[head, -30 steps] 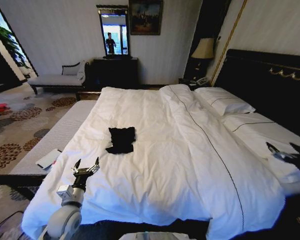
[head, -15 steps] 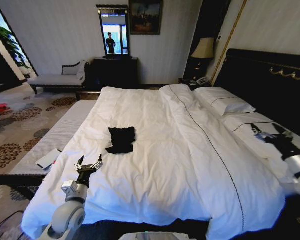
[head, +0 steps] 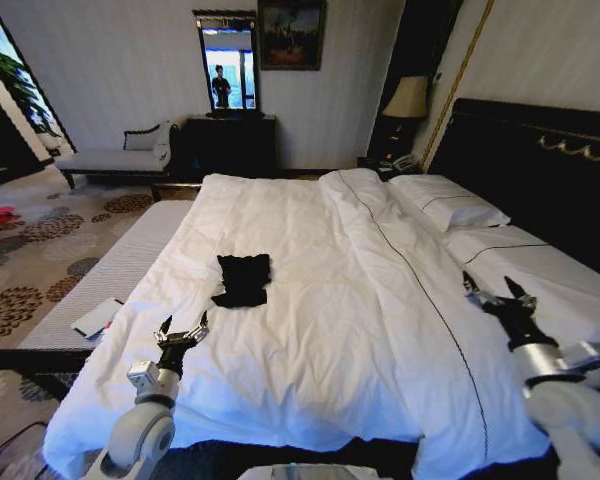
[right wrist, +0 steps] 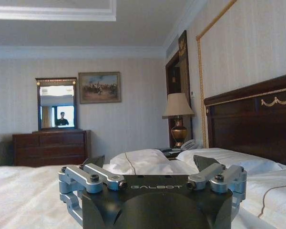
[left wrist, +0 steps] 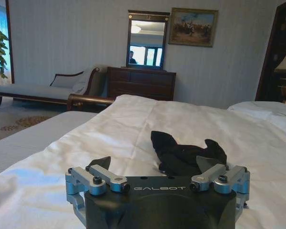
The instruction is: Fold the clothes on the bed.
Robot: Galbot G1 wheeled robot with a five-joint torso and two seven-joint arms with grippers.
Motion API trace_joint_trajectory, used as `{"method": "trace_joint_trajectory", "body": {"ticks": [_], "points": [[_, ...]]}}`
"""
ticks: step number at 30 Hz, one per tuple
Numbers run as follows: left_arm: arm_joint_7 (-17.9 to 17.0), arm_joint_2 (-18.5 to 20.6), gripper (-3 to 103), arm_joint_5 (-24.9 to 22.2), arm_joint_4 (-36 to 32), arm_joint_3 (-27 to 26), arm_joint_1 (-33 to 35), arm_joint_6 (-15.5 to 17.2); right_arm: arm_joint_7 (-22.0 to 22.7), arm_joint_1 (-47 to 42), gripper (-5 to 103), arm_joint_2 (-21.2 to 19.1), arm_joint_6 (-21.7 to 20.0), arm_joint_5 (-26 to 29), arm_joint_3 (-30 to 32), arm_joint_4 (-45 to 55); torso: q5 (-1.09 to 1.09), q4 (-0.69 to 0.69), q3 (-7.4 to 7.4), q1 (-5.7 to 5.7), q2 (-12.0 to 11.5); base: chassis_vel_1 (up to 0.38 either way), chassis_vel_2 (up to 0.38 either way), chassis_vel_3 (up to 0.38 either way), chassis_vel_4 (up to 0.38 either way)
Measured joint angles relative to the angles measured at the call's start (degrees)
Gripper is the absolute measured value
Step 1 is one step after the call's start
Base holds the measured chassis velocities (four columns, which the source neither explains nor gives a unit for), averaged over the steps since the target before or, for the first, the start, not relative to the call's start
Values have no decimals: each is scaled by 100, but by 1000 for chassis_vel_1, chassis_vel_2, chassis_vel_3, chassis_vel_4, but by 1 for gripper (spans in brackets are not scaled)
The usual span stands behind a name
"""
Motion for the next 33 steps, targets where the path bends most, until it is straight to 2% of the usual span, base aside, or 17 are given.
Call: {"method": "trace_joint_trajectory", "body": {"ticks": [3, 11, 33], "points": [[13, -24, 100, -1, 7, -13, 8, -11, -16, -14, 100, -179, 118, -420, -145, -40, 0, 0, 0, 0, 0, 0, 0, 0, 0], [23, -60, 100, -2, 8, -13, -10, -25, -3, -14, 100, -435, 230, -776, -354, -101, 1, 0, 0, 0, 0, 0, 0, 0, 0], [80, -107, 100, 80, 68, -4, 68, -96, 104, 63, 100, -605, 562, -1046, -616, -220, 1, 0, 0, 0, 0, 0, 0, 0, 0]]}}
